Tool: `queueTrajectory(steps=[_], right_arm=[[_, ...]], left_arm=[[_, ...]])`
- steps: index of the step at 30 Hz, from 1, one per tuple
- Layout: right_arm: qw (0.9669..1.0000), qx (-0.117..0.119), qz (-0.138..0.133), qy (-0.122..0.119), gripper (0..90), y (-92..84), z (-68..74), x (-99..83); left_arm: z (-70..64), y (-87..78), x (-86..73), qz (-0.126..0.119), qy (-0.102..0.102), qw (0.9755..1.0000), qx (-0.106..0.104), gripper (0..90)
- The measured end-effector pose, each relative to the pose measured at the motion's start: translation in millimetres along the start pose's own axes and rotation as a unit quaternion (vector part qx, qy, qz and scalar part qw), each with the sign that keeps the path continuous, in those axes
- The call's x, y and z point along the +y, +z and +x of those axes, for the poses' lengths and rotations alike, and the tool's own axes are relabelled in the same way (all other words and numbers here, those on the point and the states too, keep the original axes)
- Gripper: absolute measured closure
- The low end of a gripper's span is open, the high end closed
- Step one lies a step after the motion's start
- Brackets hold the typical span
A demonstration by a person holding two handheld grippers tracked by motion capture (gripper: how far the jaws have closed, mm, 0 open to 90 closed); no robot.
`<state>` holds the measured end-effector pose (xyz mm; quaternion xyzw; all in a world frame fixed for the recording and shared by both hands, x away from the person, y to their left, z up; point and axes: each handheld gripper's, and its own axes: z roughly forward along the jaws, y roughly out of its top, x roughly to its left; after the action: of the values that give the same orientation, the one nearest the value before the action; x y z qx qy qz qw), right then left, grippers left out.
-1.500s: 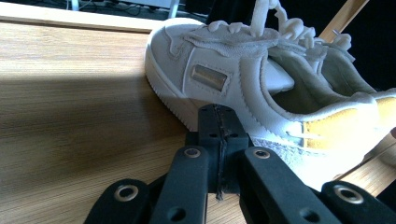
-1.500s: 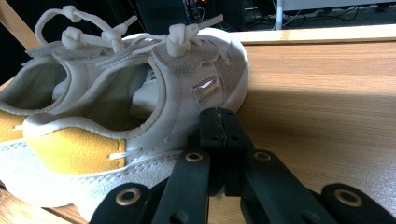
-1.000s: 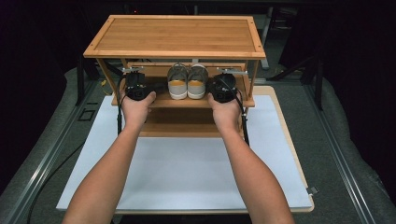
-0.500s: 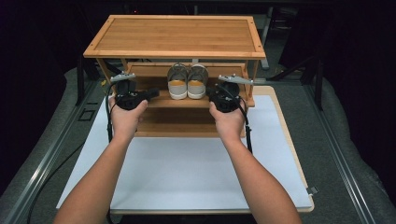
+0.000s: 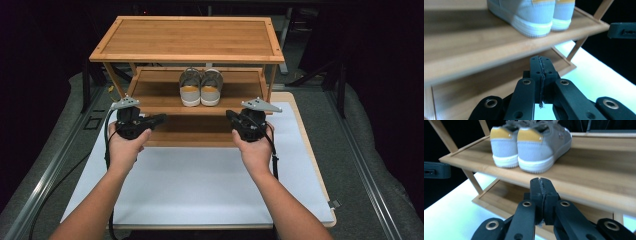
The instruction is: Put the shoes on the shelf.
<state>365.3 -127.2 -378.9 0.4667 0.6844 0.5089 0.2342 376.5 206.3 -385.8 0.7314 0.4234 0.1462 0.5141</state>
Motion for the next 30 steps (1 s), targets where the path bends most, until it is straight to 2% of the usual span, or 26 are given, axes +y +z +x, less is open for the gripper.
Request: queueTrajectory(steps=[2,5,8,11,13,14,15,16,18,20,22,23,24,25,26,30], right_arm=[[0.9999,0.010,0.002,0.006,89.1,-5.0,-2.4,-8.5],[0.9997,0.013,0.015,0.013,88.5,-11.9,-6.1,-22.5],[0.9996,0.008,0.025,0.011,88.1,-16.6,-8.6,-37.2],[0.9995,0.001,0.030,0.013,87.7,-20.0,-11.6,-52.9],[0.9994,0.000,0.031,0.016,87.6,-20.6,-12.8,-58.6],[0.9990,-0.006,0.040,0.021,87.4,-21.5,-14.8,-70.0],[0.9990,-0.006,0.040,0.021,87.4,-21.5,-14.8,-70.0],[0.9986,-0.006,0.046,0.024,86.9,-22.4,-17.1,-81.2],[0.9982,-0.007,0.049,0.033,86.2,-23.6,-19.3,-92.3],[0.9977,-0.006,0.056,0.038,83.8,-24.1,-20.3,-103.7],[0.9976,-0.010,0.059,0.034,79.6,-23.3,-20.0,-115.9],[0.9974,-0.010,0.063,0.034,76.7,-23.0,-20.1,-121.4],[0.9976,-0.007,0.060,0.033,74.1,-22.1,-20.2,-126.8],[0.9976,-0.007,0.060,0.033,74.1,-22.1,-20.2,-126.8],[0.9977,-0.009,0.062,0.026,70.4,-21.1,-19.8,-136.0],[0.9973,-0.001,0.071,0.018,64.6,-18.8,-16.8,-145.4]], left_arm=[[1.0,-2.9,-8.1,0.006,0.002,1.0000,-0.001,89.0],[2.4,-6.5,-22.2,0.013,0.002,0.9999,-0.001,87.8],[3.7,-9.6,-38.0,0.020,0.001,0.9998,-0.003,87.0],[4.7,-11.4,-53.4,0.025,-0.010,0.9996,-0.011,85.4],[5.4,-11.9,-57.3,0.028,-0.011,0.9995,-0.012,84.8],[6.2,-13.1,-64.9,0.024,-0.018,0.9995,-0.010,84.6],[6.2,-13.1,-64.9,0.024,-0.018,0.9995,-0.010,84.3],[5.8,-13.7,-73.4,0.024,-0.014,0.9995,-0.013,84.0],[4.4,-12.9,-83.4,0.029,-0.003,0.9995,-0.010,82.2],[4.6,-11.0,-94.8,0.037,0.002,0.9992,-0.011,79.0],[5.8,-8.2,-106.3,0.049,-0.001,0.9988,-0.009,74.6],[5.8,-8.2,-106.3,0.049,-0.001,0.9988,-0.009,71.9],[6.0,-5.2,-116.4,0.057,0.001,0.9983,-0.009,70.3],[6.0,-5.2,-116.4,0.057,0.001,0.9983,-0.009,68.6],[5.8,-2.7,-124.3,0.065,0.007,0.9978,-0.008,66.7],[7.9,-1.3,-133.6,0.064,0.002,0.9979,-0.001,63.1]])
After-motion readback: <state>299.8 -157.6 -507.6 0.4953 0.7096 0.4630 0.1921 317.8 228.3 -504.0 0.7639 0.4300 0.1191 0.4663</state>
